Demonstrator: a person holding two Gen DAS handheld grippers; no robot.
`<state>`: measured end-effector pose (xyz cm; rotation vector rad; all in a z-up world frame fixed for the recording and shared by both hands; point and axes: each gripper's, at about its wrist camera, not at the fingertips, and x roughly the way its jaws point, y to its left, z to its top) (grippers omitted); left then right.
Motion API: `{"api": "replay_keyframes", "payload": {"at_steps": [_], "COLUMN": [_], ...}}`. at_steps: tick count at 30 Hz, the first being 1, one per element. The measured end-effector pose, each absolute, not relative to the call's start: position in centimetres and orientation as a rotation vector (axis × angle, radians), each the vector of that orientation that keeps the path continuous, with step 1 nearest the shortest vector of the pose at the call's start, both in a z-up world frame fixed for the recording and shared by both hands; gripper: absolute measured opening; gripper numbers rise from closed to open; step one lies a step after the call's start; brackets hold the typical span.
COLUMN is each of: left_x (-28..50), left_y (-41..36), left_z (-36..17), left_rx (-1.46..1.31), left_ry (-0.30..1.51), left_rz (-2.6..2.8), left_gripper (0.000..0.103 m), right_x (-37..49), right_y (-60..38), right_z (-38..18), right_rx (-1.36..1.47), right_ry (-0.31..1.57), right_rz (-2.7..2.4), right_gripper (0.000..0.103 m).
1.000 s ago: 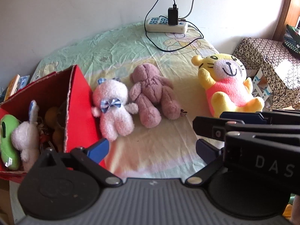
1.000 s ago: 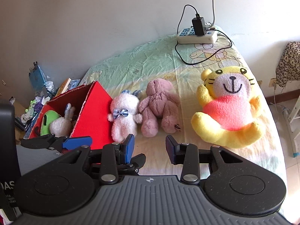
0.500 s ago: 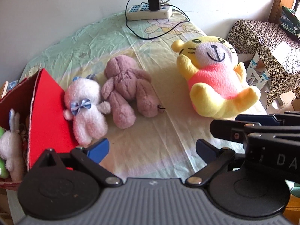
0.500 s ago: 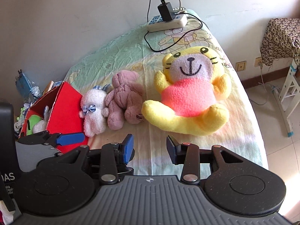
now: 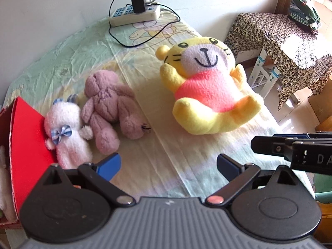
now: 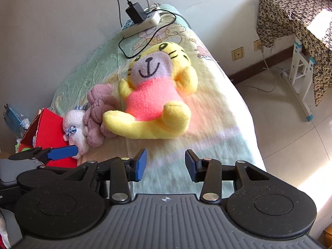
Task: Organize objects
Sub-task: 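Move the right gripper to the yellow tiger plush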
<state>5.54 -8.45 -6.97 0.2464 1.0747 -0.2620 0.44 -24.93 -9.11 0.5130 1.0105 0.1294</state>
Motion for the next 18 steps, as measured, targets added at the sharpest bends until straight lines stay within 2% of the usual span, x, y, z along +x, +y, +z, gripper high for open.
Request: {"api": "replay_keyframes", "payload": {"at_steps": [13, 18], "left_x": [10.2, 10.8], "left_y": [-10.0, -10.9], "left_z": [-5.2, -5.7], "left_rx": [0.142, 0.131], "left_ry": [1.052, 1.064], "left_rz": [-0.397, -0.411], "left_gripper": [0.099, 0.099], "right_x": [3.0, 4.9], "right_y": [-29.4, -29.3], "right_z": [-8.9, -8.9], "right_rx": [0.643, 0.627], "right_ry": [0.941, 0.936], "right_rz": [0.059, 0.068], "right_gripper": [0.044, 0.049]}}
